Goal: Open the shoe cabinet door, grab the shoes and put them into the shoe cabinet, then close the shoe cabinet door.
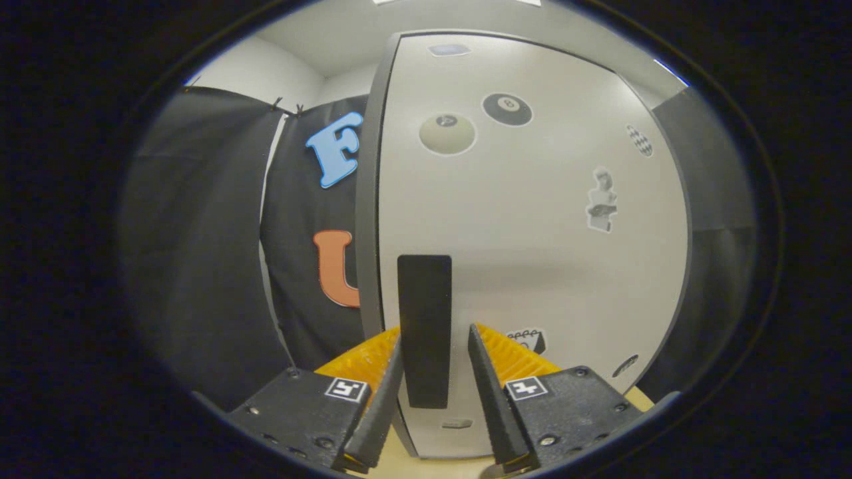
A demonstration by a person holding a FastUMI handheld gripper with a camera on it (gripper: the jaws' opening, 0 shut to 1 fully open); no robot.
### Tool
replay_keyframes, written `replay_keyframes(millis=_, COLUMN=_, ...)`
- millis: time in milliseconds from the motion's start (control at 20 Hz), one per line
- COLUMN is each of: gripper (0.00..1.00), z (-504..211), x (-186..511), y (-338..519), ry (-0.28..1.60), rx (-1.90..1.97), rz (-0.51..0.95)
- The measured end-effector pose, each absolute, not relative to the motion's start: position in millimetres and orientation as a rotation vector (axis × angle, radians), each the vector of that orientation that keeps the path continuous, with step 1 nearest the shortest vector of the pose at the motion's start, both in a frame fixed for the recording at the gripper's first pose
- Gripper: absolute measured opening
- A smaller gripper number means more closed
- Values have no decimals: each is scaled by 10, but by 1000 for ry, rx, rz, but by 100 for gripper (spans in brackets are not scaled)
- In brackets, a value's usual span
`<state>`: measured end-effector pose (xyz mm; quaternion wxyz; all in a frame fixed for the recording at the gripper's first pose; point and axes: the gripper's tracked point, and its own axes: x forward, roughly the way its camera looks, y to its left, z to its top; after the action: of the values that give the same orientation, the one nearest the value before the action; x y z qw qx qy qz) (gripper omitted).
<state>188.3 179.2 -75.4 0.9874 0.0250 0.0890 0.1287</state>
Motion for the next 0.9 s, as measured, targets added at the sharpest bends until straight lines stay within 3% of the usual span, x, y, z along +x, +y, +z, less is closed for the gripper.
replay_keyframes(millis=100, gripper=52, z=-726, x=1912, y=1817, ry=178, rx=49, rz=265)
replay_keyframes(millis=200, gripper=36, z=-763, x=1901, y=1814, ry=184, rx=35, rz=255)
replay_keyframes(millis=400, gripper=30, z=-756, x=1827, y=1781, ry=204, rx=28, rz=300)
replay_keyframes(millis=900, gripper=30, z=-648, x=1281, y=1616, ry=216, rx=22, rz=406)
